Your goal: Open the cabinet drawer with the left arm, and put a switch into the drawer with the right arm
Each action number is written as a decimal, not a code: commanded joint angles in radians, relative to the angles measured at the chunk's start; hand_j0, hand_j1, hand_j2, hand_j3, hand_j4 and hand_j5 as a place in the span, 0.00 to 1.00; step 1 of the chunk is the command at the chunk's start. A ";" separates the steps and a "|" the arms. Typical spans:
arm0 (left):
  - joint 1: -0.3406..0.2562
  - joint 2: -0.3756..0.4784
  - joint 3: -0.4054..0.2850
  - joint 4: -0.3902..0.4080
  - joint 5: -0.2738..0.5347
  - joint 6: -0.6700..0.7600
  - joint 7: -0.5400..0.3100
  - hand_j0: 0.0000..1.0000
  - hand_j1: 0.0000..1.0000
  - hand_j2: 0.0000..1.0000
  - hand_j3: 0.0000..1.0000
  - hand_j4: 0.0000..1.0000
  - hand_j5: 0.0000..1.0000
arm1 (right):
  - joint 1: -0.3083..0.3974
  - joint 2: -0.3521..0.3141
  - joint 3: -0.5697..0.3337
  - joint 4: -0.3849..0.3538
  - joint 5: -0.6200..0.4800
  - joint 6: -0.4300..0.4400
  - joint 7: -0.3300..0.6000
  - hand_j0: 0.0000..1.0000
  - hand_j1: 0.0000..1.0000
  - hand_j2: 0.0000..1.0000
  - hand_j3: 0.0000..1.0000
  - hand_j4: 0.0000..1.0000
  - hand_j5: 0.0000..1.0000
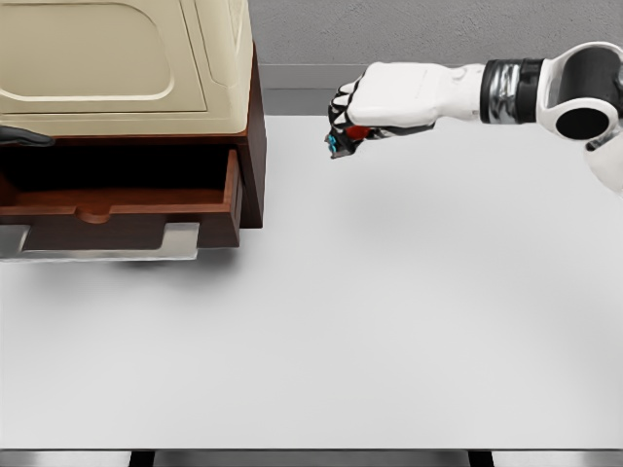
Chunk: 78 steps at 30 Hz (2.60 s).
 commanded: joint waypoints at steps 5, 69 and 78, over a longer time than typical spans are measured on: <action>0.000 0.004 0.000 0.000 0.009 0.003 0.000 1.00 1.00 1.00 1.00 1.00 1.00 | -0.005 0.011 0.037 -0.146 -0.023 0.004 -0.002 0.35 0.35 0.35 0.35 0.35 0.35; 0.002 -0.001 0.002 0.002 0.006 0.003 0.000 1.00 1.00 1.00 1.00 1.00 1.00 | -0.129 -0.564 0.180 -0.292 -0.318 0.004 -0.002 1.00 1.00 1.00 1.00 1.00 1.00; 0.002 -0.054 0.003 -0.066 0.006 0.003 0.000 1.00 1.00 1.00 1.00 1.00 1.00 | 0.100 -0.569 0.158 -0.100 -0.214 0.004 -0.002 1.00 1.00 1.00 1.00 1.00 1.00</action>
